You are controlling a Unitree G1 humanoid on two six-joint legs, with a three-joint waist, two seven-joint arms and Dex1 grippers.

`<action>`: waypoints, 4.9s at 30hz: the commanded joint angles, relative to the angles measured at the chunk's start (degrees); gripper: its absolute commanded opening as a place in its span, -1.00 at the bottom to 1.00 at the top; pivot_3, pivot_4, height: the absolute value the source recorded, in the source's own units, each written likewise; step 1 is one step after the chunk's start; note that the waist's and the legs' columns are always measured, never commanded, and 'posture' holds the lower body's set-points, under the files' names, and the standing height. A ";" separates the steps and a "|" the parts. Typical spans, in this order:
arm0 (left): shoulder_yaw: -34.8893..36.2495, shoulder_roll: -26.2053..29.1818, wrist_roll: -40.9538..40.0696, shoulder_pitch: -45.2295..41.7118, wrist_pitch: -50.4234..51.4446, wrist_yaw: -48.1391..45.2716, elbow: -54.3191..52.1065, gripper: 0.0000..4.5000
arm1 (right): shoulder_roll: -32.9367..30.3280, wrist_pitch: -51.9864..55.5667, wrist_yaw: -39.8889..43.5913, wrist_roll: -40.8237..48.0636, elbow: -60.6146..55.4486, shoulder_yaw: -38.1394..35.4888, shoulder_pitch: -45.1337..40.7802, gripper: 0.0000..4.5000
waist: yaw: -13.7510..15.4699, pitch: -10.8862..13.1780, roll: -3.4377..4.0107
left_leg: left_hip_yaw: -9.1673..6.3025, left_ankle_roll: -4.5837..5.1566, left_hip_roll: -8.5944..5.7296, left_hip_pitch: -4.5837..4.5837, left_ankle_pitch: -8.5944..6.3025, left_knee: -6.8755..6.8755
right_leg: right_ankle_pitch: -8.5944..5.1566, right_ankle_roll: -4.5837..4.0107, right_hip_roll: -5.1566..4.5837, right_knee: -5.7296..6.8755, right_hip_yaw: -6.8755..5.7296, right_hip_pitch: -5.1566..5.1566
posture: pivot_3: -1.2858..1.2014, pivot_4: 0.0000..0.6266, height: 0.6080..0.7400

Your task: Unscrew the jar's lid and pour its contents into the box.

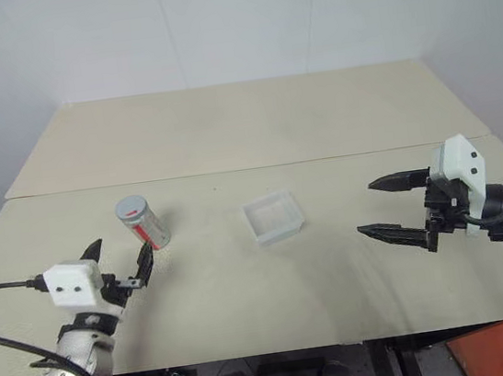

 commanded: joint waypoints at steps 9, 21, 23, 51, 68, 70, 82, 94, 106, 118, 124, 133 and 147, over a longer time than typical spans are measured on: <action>-4.65 -3.78 7.14 -6.39 -2.67 7.94 6.24 1.00 | 0.20 -0.16 -0.50 2.42 -3.53 -4.17 1.95 0.99 | -0.01 0.01 -0.01 | -0.02 0.00 0.01 0.00 0.01 0.00 | 0.00 0.00 0.00 0.01 -0.03 -0.01 | 0.03 -0.52 1.00; -5.06 -5.05 9.58 -11.77 -4.66 11.92 12.80 1.00 | 0.03 -0.19 -0.99 3.50 -4.77 -5.42 3.24 0.99 | 0.12 0.01 -0.02 | -0.03 -0.02 0.01 -0.02 0.01 0.00 | 0.01 0.02 0.00 0.00 -0.05 -0.01 | 0.03 -0.52 1.00; -5.02 -5.35 10.42 -12.88 -5.17 12.96 14.28 1.00 | 0.03 -0.14 -1.06 3.68 -4.99 -5.72 3.45 0.99 | 0.17 0.01 -0.02 | -0.03 -0.02 0.01 -0.02 0.02 0.00 | 0.01 0.02 0.00 0.00 -0.05 -0.01 | 0.03 -0.52 1.00; -5.06 -4.07 11.44 -21.76 -10.12 14.54 26.81 1.00 | 0.53 -0.18 -1.39 4.35 -6.36 -7.37 4.94 0.99 | 0.51 0.02 -0.03 | -0.02 -0.34 0.00 -0.04 0.20 0.00 | 0.02 0.03 0.00 -0.01 -0.09 -0.01 | 0.03 -0.52 1.00; -3.96 -1.72 9.82 -23.05 -10.88 12.16 27.21 -0.13 | 1.57 0.26 -2.56 5.78 -7.76 -7.07 5.18 1.00 | 0.81 0.02 -0.03 | -0.03 -0.34 0.01 -0.04 0.20 0.00 | 0.02 0.03 0.00 0.00 -0.10 -0.02 | 0.03 -0.52 1.00; -3.47 0.22 7.17 -23.63 -10.22 8.32 26.28 -0.13 | 1.99 0.10 -2.93 5.89 -8.06 -6.72 5.14 1.00 | 0.82 0.02 -0.03 | -0.03 -0.34 0.01 -0.05 0.20 0.00 | 0.02 0.03 0.00 0.00 -0.10 -0.02 | 0.03 -0.52 1.00; 2.02 21.86 -26.15 -33.03 17.18 -26.95 18.93 -0.13 | 5.14 5.31 -9.18 9.77 -9.29 1.05 -6.27 1.00 | -0.24 0.02 -0.03 | -0.05 -0.49 0.00 -0.07 0.29 0.01 | 0.01 0.04 0.03 0.05 -0.13 -0.06 | 0.03 -0.52 1.00; -12.08 29.76 -28.67 -49.61 19.77 -61.98 33.30 -0.13 | 15.35 13.56 -16.32 9.12 -6.19 18.15 -30.02 1.00 | -0.62 0.04 -0.03 | 0.01 -0.64 -0.12 -0.18 0.39 0.00 | 0.00 0.06 0.21 0.13 -0.21 -0.15 | 0.03 -0.52 1.00; -17.33 20.55 -19.27 -58.63 5.00 -68.44 46.10 -0.13 | 26.27 17.02 -20.58 3.61 2.45 26.64 -41.18 1.00 | -0.91 0.04 -0.02 | 0.07 -0.71 -0.15 -0.86 0.47 0.06 | 0.01 0.07 0.26 0.34 -0.28 -0.90 | 0.03 -0.52 1.00; -15.95 18.21 -19.10 -59.39 2.32 -69.38 47.93 -0.13 | 29.98 16.25 -18.66 0.14 4.20 28.40 -41.87 1.00 | -1.33 0.03 -0.02 | 0.05 -0.71 -0.13 -0.88 0.47 0.07 | 0.01 0.07 0.26 0.35 -0.29 -0.91 | 0.03 -0.52 1.00; -15.81 18.24 -19.01 -59.44 2.47 -69.67 47.97 -0.13 | 30.57 15.41 -17.97 -1.22 4.63 28.51 -41.85 1.00 | -1.51 0.04 -0.02 | 0.03 -0.71 -0.14 -0.87 0.47 0.07 | 0.01 0.07 0.26 0.36 -0.29 -0.91 | 0.03 -0.52 1.00; -15.71 18.58 -20.03 -58.74 4.90 -70.14 46.64 -0.13 | 31.61 13.87 -17.70 -2.90 4.98 27.87 -41.65 0.74 | -1.65 0.03 -0.02 | 0.03 -0.71 -0.13 -0.87 0.48 0.07 | 0.01 0.07 0.26 0.38 -0.29 -0.92 | 0.03 -0.52 1.00; -14.74 18.47 -22.36 -58.33 4.24 -74.48 44.71 -0.13 | 31.37 7.03 -4.69 -0.36 9.62 27.24 -42.17 0.23 | -1.85 0.03 -0.02 | 0.03 -0.72 -0.14 -0.87 0.48 0.08 | 0.01 0.07 0.26 0.38 -0.29 -0.92 | 0.03 -0.52 1.00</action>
